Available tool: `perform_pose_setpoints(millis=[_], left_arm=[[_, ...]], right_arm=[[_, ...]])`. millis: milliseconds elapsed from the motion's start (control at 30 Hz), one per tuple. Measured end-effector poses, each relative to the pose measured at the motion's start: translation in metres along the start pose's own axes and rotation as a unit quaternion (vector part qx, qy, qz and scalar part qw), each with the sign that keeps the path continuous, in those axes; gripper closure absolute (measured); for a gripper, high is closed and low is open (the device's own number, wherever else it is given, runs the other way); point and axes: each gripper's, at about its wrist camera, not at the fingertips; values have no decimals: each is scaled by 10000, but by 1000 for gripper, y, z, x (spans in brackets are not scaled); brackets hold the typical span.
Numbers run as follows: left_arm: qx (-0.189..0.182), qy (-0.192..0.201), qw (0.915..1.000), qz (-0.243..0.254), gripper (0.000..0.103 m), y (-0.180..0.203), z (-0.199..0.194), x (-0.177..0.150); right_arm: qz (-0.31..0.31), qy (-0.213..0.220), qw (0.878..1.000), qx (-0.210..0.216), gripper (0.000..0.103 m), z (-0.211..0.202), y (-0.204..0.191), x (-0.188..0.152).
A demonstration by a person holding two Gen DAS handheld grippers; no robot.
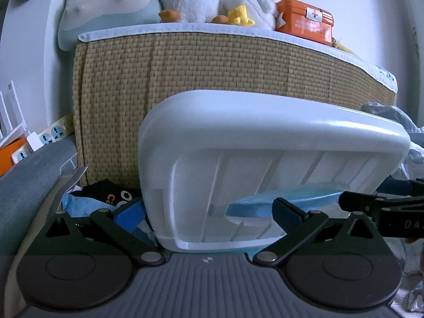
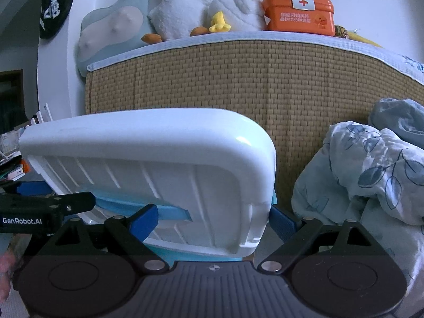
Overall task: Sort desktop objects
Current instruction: 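Carry the white lid with the left gripper over the teal bin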
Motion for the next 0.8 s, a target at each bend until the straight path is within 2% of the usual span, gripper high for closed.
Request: perform_pose_setpoints(millis=[467,533,600,633,667,700,733,800], left_arm=[[-276,-314,9990,-138,0,-11,50,7],[-468,-300,9984,-104,0,-12,55,8],[-1063,-226,9940,106,0,-7,58,10],[-1213,-272,9921,194,0,-3,61,11],[-1190,-334,9920,239,0,1,64,12],[-1167,-396,9920,283,0,4,67,12],[-1079,-472,9925,339,0,7,71,12],[-860,-554,9935,503,0,9,76,11]], right_arm=[[122,-244,9996,-16,9,39,13,11],[142,-292,9995,-17,9,45,14,12],[117,-367,9992,62,8,52,14,13],[85,-404,9989,228,9,53,13,13],[70,-484,9976,488,13,55,12,14],[-90,-598,9968,520,29,59,7,15],[-217,-593,9972,401,28,62,4,15],[-48,-676,9974,262,22,68,6,20]])
Point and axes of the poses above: each gripper's, at about its wrist camera, not at the fingertips, and z roughly the way its jaws point, y to its right, x to its top, and after that the axes turned 10 degrees about z, right-handed
